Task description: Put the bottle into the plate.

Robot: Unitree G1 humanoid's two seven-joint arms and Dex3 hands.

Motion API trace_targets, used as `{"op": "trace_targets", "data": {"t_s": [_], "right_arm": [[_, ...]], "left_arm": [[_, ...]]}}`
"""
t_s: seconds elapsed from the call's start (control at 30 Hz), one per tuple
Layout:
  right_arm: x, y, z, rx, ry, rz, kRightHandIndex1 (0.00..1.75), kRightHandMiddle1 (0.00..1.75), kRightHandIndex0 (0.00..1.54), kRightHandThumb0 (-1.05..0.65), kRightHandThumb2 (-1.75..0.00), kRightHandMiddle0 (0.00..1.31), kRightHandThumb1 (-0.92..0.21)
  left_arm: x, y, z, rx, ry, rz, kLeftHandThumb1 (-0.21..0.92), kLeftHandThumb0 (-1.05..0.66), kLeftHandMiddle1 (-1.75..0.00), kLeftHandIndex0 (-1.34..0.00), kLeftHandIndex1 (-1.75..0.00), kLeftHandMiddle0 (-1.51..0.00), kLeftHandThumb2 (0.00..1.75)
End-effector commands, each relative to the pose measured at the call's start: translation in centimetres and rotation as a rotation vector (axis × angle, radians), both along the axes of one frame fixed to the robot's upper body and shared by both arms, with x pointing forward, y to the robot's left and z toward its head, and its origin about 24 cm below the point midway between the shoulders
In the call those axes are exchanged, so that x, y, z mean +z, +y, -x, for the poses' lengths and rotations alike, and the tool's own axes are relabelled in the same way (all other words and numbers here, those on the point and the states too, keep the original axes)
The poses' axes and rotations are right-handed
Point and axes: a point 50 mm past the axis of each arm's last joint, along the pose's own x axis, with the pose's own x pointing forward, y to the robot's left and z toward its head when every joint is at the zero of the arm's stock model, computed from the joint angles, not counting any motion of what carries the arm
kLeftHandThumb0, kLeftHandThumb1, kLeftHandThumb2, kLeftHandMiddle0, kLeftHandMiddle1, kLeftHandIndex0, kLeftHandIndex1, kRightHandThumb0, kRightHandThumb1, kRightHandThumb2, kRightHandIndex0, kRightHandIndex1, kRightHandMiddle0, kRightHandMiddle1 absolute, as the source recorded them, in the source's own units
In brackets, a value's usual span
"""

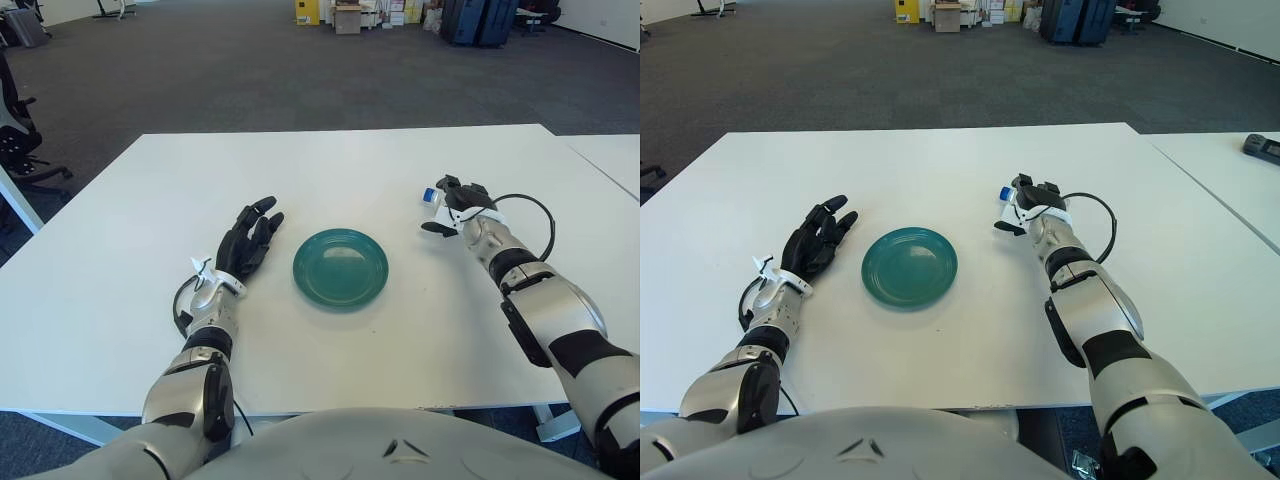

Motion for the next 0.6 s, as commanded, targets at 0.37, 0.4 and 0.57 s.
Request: {"op": "trace_targets", "data": {"t_s": [0.37, 0.4, 0.57], "right_arm": [[-2.89, 0.28, 2.06, 0.027, 0.088, 0.087, 1.24, 1.75, 0.9, 0.0, -1.4, 0.69, -0.1], [-2.87, 0.32, 2.03, 0.028, 0.089, 0.084, 1.23, 1.75, 0.92, 0.0, -1.42, 0.69, -0.08], [-2.7, 0.45, 1.87, 0.031, 0.091, 0.071, 1.28, 1.75, 0.95, 0.0, -1.48, 0.68, -0.04]], "left_arm": [[-1.02, 0.22, 0.91, 0.009, 0.05, 0.001, 0.92, -0.64, -0.67, -0.18, -0.97, -0.55, 0.63], [-1.02, 0.21, 0.91, 0.009, 0.05, 0.001, 0.92, -0.65, -0.67, -0.18, -0.97, -0.55, 0.63], [-1.02, 0.18, 0.89, 0.009, 0.05, -0.001, 0.92, -0.66, -0.67, -0.18, -0.97, -0.54, 0.62]]}}
